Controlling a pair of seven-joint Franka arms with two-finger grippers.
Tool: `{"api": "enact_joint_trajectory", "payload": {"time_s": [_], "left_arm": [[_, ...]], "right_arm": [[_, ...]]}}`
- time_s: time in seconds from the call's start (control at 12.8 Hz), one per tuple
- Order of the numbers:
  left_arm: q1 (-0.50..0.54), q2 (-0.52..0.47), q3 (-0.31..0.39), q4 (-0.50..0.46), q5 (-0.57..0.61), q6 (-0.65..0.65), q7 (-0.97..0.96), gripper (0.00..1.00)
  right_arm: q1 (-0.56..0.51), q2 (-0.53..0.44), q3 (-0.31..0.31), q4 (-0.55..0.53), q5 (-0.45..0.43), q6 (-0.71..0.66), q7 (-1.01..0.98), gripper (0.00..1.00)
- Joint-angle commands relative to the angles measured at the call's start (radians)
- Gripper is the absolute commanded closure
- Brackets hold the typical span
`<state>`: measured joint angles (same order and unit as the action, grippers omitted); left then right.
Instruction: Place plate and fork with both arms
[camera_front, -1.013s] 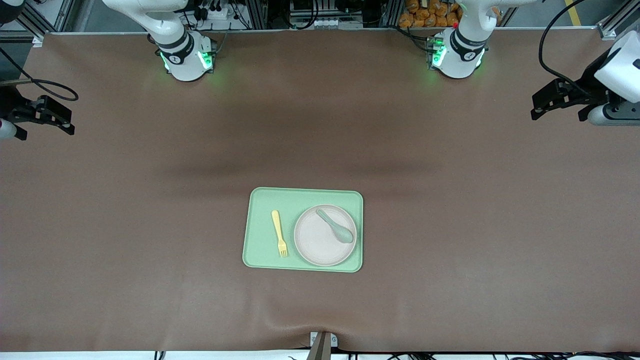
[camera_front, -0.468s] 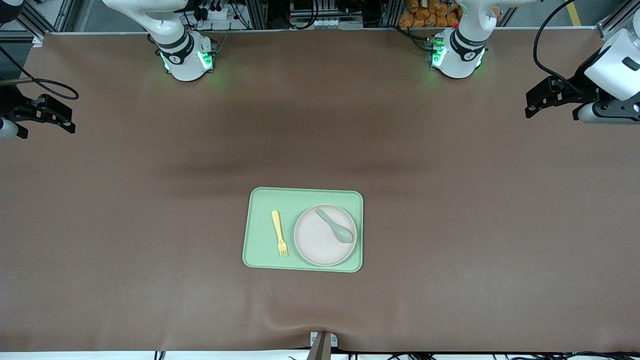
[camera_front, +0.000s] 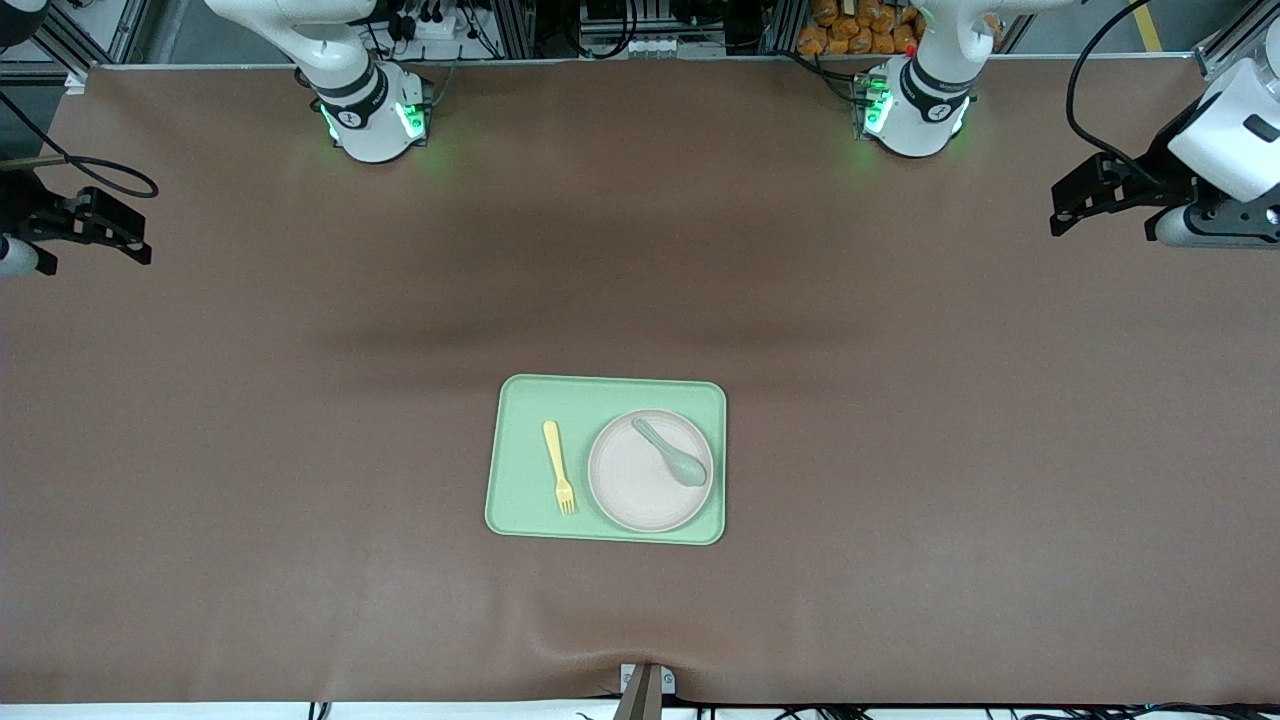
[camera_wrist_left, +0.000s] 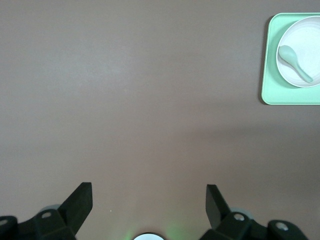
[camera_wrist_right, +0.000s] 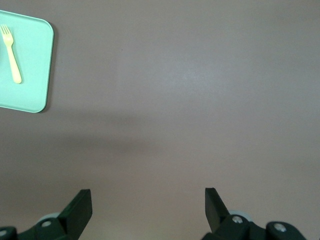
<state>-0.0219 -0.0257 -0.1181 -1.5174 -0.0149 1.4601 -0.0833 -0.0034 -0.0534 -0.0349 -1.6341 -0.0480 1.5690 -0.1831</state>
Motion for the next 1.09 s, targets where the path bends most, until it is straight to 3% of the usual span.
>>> {"api": "enact_joint_trajectory", "payload": {"time_s": [0.0,1.01], "left_arm": [[0.005,-0.017,-0.008,-0.01,0.018,0.0,0.0,0.0],[-0.003,-0.017,-0.011,-0.012,0.018,0.002,0.01,0.0]], "right_arm": [[-0.012,0.003,0.01,0.017,-0.021,-0.014,-0.012,0.0],[-0.013,0.004,0.01,0.017,-0.019,-0.014,-0.012,0.0]]}}
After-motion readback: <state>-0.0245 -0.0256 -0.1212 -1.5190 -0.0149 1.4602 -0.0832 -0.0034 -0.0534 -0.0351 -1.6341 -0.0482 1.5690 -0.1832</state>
